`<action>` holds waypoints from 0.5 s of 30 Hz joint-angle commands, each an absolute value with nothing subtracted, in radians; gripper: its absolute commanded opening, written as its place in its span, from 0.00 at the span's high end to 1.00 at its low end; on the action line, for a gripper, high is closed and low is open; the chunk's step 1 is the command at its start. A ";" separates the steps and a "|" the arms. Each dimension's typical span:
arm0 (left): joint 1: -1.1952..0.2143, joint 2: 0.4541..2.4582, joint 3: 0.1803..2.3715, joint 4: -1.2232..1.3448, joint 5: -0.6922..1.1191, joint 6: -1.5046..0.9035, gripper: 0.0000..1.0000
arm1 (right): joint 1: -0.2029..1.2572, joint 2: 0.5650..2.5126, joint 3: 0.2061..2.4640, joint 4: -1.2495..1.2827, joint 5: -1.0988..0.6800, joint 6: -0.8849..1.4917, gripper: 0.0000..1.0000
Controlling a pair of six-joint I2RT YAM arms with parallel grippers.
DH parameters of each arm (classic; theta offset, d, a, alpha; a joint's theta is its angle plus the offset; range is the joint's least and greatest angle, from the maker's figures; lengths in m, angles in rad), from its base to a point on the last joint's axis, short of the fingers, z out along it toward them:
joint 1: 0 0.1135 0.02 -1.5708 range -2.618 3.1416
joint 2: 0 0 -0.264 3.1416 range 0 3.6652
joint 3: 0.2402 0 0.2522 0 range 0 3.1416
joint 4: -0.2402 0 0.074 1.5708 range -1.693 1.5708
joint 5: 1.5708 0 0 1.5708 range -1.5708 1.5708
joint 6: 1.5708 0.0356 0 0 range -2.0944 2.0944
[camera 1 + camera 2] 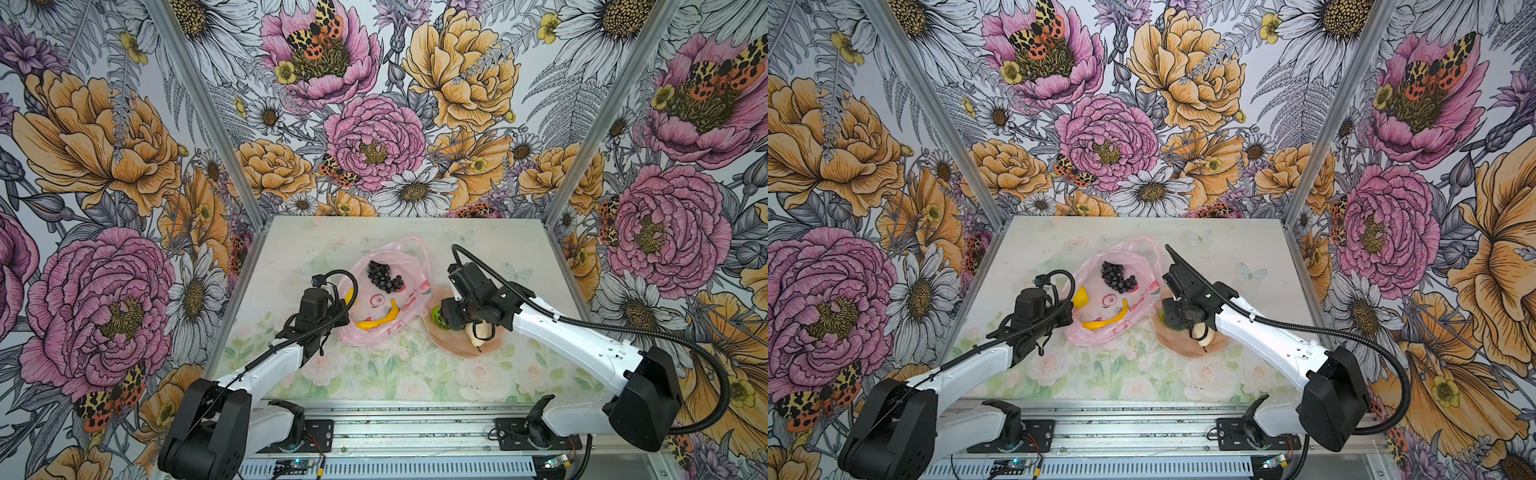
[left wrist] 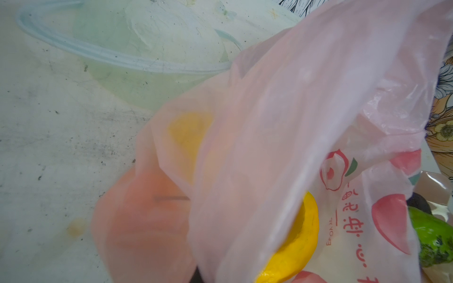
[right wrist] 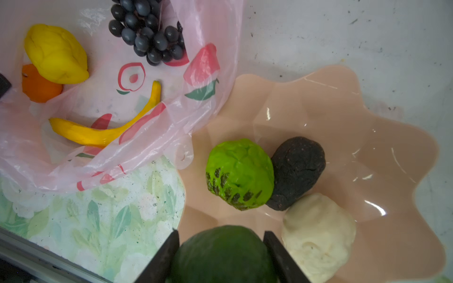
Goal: Take fruits out of the plastic bag
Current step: Place the fruit on the plate.
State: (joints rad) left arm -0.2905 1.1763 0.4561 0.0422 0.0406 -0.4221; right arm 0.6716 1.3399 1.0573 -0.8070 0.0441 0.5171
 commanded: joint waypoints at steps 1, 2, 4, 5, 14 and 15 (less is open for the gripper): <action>-0.295 1.180 0.466 0.049 0.020 -0.421 1.00 | 0.686 1.298 1.026 -0.818 0.025 0.566 0.47; -0.295 1.180 0.466 0.049 0.020 -0.421 1.00 | 0.689 1.292 1.013 -0.821 0.023 0.573 0.47; -0.295 1.179 0.466 0.050 0.019 -0.420 1.00 | 0.696 1.286 0.988 -0.822 0.017 0.586 0.47; -0.294 1.179 0.467 0.050 0.020 -0.420 1.00 | 0.701 1.289 0.976 -0.821 0.015 0.592 0.47; -0.296 1.174 0.467 0.045 0.017 -0.419 1.00 | 0.726 1.360 0.963 -0.819 0.054 0.604 0.46; -0.296 1.174 0.466 0.043 0.017 -0.419 1.00 | 0.726 1.370 0.962 -0.821 0.057 0.606 0.47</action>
State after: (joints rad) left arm -0.2920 1.1763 0.4561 0.0422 0.0399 -0.4198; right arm 0.7177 1.3502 0.9646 -0.8253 0.0322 0.5880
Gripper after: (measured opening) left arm 0.050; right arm 0.536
